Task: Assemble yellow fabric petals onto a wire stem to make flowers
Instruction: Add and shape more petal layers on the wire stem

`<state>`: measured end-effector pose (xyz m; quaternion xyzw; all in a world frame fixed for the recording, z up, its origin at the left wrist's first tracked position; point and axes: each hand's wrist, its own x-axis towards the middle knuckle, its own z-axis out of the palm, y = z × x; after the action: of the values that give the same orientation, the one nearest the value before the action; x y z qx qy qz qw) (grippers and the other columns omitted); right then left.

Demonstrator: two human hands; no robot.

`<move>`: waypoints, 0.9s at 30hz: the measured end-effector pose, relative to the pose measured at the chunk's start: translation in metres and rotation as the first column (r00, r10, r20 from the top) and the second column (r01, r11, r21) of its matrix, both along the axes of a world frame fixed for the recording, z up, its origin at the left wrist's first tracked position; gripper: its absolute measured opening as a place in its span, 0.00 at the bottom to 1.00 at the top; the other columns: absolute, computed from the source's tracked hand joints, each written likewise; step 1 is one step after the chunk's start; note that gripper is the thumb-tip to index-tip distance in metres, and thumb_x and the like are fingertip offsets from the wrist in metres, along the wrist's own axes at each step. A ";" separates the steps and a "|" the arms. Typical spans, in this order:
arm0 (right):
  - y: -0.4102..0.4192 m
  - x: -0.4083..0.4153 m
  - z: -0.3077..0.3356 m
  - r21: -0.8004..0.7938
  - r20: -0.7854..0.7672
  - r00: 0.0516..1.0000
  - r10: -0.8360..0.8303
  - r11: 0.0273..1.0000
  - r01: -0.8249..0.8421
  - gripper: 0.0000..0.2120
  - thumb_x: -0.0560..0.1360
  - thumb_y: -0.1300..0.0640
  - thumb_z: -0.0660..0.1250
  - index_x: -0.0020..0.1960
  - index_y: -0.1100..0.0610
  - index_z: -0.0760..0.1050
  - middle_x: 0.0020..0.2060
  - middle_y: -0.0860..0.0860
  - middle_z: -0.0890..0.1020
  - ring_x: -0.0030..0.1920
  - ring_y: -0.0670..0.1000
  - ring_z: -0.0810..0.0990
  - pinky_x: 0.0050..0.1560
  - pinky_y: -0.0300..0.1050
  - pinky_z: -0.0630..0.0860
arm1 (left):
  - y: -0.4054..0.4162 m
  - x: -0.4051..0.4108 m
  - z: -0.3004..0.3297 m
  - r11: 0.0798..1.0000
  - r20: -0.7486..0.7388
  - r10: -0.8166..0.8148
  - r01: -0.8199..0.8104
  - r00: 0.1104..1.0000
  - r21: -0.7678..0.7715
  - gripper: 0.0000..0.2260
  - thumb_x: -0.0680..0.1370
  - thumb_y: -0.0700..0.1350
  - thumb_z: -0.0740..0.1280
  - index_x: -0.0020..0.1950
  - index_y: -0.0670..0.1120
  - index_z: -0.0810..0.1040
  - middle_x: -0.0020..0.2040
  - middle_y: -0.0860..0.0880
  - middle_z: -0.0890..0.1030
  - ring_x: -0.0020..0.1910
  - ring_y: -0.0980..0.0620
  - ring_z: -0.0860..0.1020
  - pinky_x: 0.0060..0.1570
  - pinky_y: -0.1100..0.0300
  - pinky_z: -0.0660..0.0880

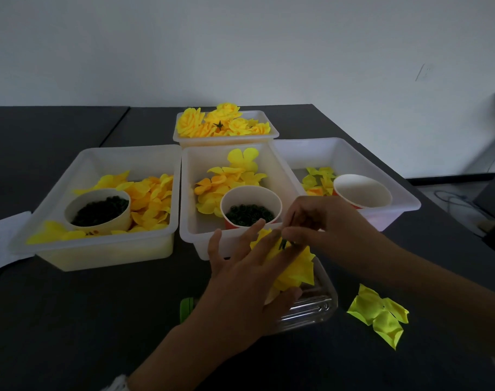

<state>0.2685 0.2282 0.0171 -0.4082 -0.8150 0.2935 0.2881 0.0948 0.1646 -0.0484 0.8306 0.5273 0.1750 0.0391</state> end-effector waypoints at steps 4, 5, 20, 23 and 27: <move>0.004 -0.005 -0.003 -0.077 0.077 0.996 0.035 0.997 -0.029 0.06 0.72 0.59 0.73 0.39 0.51 0.79 0.36 0.49 0.83 0.39 0.46 0.82 0.44 0.48 0.81 | -0.003 -0.004 0.001 0.998 0.023 -0.065 0.065 0.998 0.006 0.26 0.78 0.67 0.49 0.73 0.72 0.42 0.79 0.60 0.39 0.75 0.55 0.29 0.68 0.40 0.28; 0.005 -0.006 -0.003 -0.088 0.084 0.996 0.030 0.996 -0.023 0.06 0.72 0.60 0.73 0.38 0.52 0.79 0.36 0.50 0.84 0.39 0.47 0.82 0.45 0.50 0.81 | -0.004 -0.007 0.002 0.995 0.049 -0.099 0.100 0.994 -0.016 0.25 0.78 0.66 0.50 0.73 0.73 0.45 0.79 0.59 0.37 0.75 0.54 0.28 0.68 0.39 0.29; -0.005 -0.010 -0.020 -0.157 -0.129 0.975 -0.182 0.974 0.161 0.08 0.70 0.58 0.74 0.34 0.57 0.79 0.30 0.47 0.81 0.33 0.42 0.78 0.38 0.37 0.77 | -0.004 -0.027 0.004 0.994 0.362 -0.059 0.022 0.930 0.106 0.16 0.80 0.57 0.55 0.66 0.63 0.75 0.69 0.69 0.70 0.75 0.65 0.56 0.72 0.42 0.41; -0.018 -0.015 -0.031 -0.073 -0.185 0.940 -0.286 0.958 0.277 0.09 0.71 0.58 0.74 0.33 0.53 0.77 0.31 0.45 0.80 0.35 0.43 0.77 0.38 0.33 0.74 | 0.000 -0.022 0.004 0.990 0.451 -0.029 -0.036 0.892 0.133 0.13 0.80 0.55 0.56 0.58 0.64 0.78 0.62 0.71 0.73 0.71 0.68 0.62 0.72 0.44 0.48; -0.025 -0.026 -0.032 0.001 -0.175 0.918 -0.355 0.933 0.361 0.12 0.73 0.59 0.72 0.32 0.52 0.76 0.28 0.40 0.77 0.32 0.40 0.73 0.35 0.28 0.68 | 0.016 -0.013 0.013 0.979 0.548 0.067 -0.162 0.834 0.127 0.11 0.78 0.56 0.56 0.53 0.63 0.77 0.52 0.65 0.78 0.57 0.67 0.71 0.62 0.44 0.65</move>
<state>0.2428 0.2035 -0.0148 -0.5187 -0.7034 0.2563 0.4128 0.0816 0.1804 -0.0354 0.7144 0.5272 0.4479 0.1055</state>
